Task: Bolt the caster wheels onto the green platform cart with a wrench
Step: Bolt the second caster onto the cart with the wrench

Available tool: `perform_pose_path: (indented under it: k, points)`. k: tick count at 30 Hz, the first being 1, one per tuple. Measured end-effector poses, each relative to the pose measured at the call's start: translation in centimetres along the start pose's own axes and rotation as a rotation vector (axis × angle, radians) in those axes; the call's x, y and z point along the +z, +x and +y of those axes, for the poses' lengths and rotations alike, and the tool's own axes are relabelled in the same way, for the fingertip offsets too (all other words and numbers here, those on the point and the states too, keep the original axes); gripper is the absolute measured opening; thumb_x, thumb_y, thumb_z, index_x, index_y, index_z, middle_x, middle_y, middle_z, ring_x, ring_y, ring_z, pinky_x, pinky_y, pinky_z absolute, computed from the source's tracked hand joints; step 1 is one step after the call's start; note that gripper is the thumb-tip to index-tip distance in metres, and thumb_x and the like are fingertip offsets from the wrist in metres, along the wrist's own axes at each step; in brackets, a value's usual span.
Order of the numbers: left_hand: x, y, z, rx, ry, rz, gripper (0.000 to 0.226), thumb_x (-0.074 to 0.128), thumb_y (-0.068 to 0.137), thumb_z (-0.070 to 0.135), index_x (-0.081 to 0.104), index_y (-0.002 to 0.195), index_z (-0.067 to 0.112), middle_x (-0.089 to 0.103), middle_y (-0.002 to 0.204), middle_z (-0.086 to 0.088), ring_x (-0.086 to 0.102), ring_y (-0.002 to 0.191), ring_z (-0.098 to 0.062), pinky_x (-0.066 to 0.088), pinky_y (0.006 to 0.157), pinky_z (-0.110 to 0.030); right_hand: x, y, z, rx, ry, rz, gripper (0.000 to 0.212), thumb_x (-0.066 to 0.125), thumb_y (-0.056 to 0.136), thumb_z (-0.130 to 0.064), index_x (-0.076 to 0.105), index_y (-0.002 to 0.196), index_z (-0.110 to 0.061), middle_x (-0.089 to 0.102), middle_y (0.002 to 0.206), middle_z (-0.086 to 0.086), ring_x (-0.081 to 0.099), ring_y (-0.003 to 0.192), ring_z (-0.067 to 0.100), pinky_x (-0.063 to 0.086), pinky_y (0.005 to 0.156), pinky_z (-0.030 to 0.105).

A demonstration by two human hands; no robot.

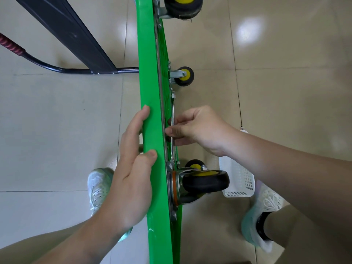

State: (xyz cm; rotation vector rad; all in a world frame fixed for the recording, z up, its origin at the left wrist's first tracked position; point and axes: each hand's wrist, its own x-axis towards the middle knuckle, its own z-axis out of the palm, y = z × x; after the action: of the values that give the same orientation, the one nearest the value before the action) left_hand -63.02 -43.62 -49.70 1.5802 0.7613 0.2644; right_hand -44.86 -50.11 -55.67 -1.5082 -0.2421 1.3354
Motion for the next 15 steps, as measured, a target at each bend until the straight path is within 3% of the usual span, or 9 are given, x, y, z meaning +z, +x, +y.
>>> perform_pose_path:
  k: [6,11,15]
  points:
    - [-0.1,0.2,-0.2,-0.003,-0.013,-0.028,0.070,0.041,0.077,0.043,0.036,0.141,0.071,0.038,0.159,0.019,0.042,0.147,-0.030,0.036,0.116,-0.061,-0.6,1.0,1.6,0.116,0.079,0.008,0.047,0.083,0.070,-0.016,0.068,0.110,0.005,0.075,0.102,0.019,0.074,0.088,0.031,0.060,0.081,0.039]
    - [-0.1,0.2,-0.3,-0.002,-0.012,-0.032,0.071,0.041,0.077,0.043,0.035,0.142,0.069,0.038,0.158,0.020,0.042,0.147,-0.024,0.037,0.116,-0.058,-1.0,1.1,3.1,0.353,0.213,0.002,0.035,0.073,0.084,-0.002,0.063,0.115,0.011,0.073,0.105,0.023,0.075,0.084,0.026,0.061,0.068,0.026]
    - [-0.2,0.3,-0.3,0.013,0.003,-0.032,0.070,0.040,0.077,0.042,0.035,0.141,0.070,0.036,0.159,0.022,0.041,0.148,-0.025,0.036,0.117,-0.059,-1.1,1.8,2.2,0.352,0.238,0.018,0.033,0.070,0.086,0.001,0.062,0.118,0.000,0.073,0.104,0.020,0.074,0.082,0.025,0.062,0.070,0.032]
